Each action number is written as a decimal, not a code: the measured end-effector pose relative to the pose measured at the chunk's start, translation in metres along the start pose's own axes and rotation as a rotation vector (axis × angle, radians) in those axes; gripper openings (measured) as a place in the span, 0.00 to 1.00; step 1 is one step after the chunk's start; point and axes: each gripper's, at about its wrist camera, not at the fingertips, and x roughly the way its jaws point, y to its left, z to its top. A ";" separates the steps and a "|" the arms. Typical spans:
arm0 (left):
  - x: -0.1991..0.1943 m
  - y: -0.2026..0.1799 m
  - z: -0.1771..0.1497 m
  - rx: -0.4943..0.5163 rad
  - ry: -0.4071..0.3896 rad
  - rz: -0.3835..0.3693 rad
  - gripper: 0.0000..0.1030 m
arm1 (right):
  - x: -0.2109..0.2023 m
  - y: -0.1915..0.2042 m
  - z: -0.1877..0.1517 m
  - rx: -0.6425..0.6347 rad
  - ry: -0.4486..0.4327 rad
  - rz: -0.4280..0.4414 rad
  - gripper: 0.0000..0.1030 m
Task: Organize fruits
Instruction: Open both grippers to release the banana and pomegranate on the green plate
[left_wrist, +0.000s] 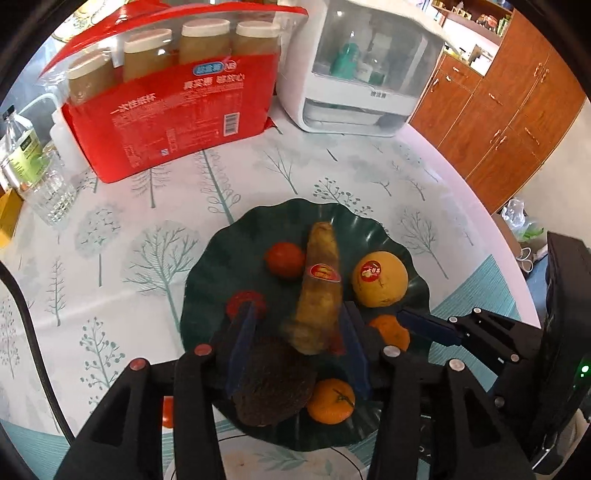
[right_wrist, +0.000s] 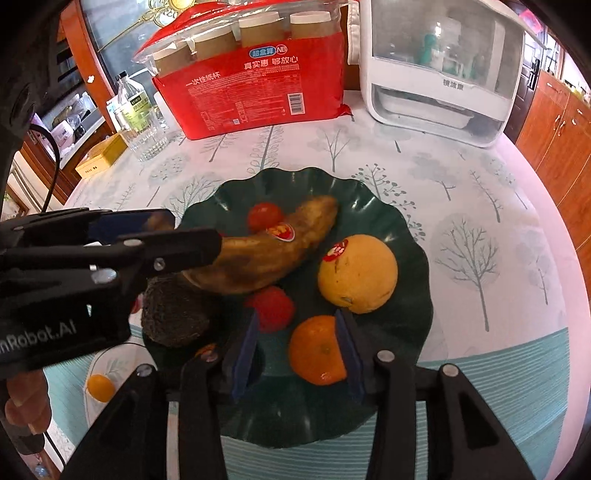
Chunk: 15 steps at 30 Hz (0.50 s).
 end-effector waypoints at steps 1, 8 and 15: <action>-0.003 0.001 0.000 -0.005 -0.003 0.000 0.45 | -0.002 0.001 -0.001 0.001 -0.002 0.002 0.42; -0.027 0.009 -0.007 -0.018 -0.031 0.025 0.51 | -0.013 0.007 -0.006 0.021 -0.003 0.016 0.42; -0.056 0.021 -0.021 -0.029 -0.055 0.052 0.52 | -0.033 0.016 -0.010 0.025 -0.021 0.018 0.42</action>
